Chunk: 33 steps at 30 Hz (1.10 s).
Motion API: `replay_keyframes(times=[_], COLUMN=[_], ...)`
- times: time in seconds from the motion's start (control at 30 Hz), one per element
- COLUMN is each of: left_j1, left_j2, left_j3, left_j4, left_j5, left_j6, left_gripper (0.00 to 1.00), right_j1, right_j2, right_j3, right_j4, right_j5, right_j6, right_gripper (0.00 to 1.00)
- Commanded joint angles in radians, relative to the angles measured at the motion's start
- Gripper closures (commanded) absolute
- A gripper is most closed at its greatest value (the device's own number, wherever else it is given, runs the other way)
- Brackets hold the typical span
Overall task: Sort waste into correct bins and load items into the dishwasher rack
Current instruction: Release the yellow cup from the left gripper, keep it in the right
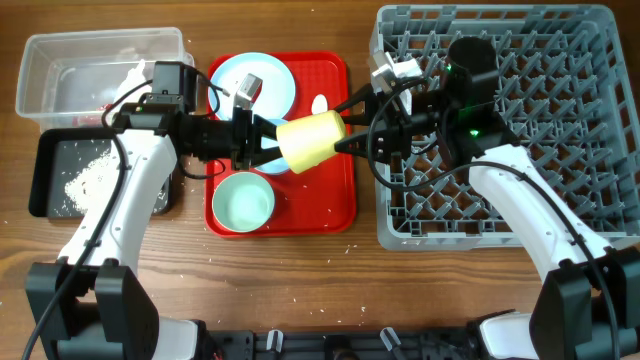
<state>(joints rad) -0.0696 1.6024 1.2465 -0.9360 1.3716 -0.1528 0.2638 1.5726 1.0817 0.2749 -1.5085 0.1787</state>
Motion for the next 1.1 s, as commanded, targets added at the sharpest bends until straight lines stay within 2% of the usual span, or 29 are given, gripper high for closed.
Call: replay_keyframes(times=[0.0,0.23,0.4,0.57,0.67,0.73,0.8,0.83,0.87,0.93,1.07], left_j1=[0.008,0.008,0.008,0.008,0.008,0.008,0.008,0.008,0.008,0.008,0.008], left_j2=[-0.012,-0.012,-0.012,-0.012,-0.012,-0.012,-0.012,-0.012,-0.012,-0.012,-0.012], left_j3=[0.01,0.01,0.01,0.01,0.01,0.01,0.01,0.01,0.01,0.01,0.01], left_j4=[0.039,0.051,0.144,0.156,0.159,0.159,0.159,0.159,0.16,0.163,0.163], left_j5=[0.045,0.054,0.205,0.205,0.206,0.205,0.205,0.205,0.204,0.202,0.114], left_j6=[0.018,0.018,0.008,0.008,0.008,0.008,0.008,0.009,0.011,0.012,0.011], left_gripper=[0.84,0.85,0.86,0.85,0.88,0.96,0.96,0.96,0.96,0.96,0.96], right_j1=[0.049,0.084,0.087,0.087,0.087,0.087,0.087,0.087,0.084,0.081,0.046], right_j2=[0.008,0.008,0.008,0.008,0.008,0.008,0.008,0.008,0.008,0.008,0.008], right_j3=[0.005,0.005,0.005,0.005,0.005,0.005,0.005,0.005,0.005,0.005,0.005], right_j4=[-0.006,-0.006,-0.006,-0.006,-0.006,-0.005,-0.004,0.001,0.038,0.102,0.202], right_j5=[-0.063,-0.041,-0.037,-0.037,-0.037,-0.037,-0.034,-0.034,-0.034,-0.036,-0.046], right_j6=[0.005,0.005,0.007,0.007,0.008,0.007,0.007,0.01,0.055,0.111,0.198], right_gripper=[0.54,0.54,0.54,0.54,0.53,0.53,0.53,0.49,0.32,0.18,0.12])
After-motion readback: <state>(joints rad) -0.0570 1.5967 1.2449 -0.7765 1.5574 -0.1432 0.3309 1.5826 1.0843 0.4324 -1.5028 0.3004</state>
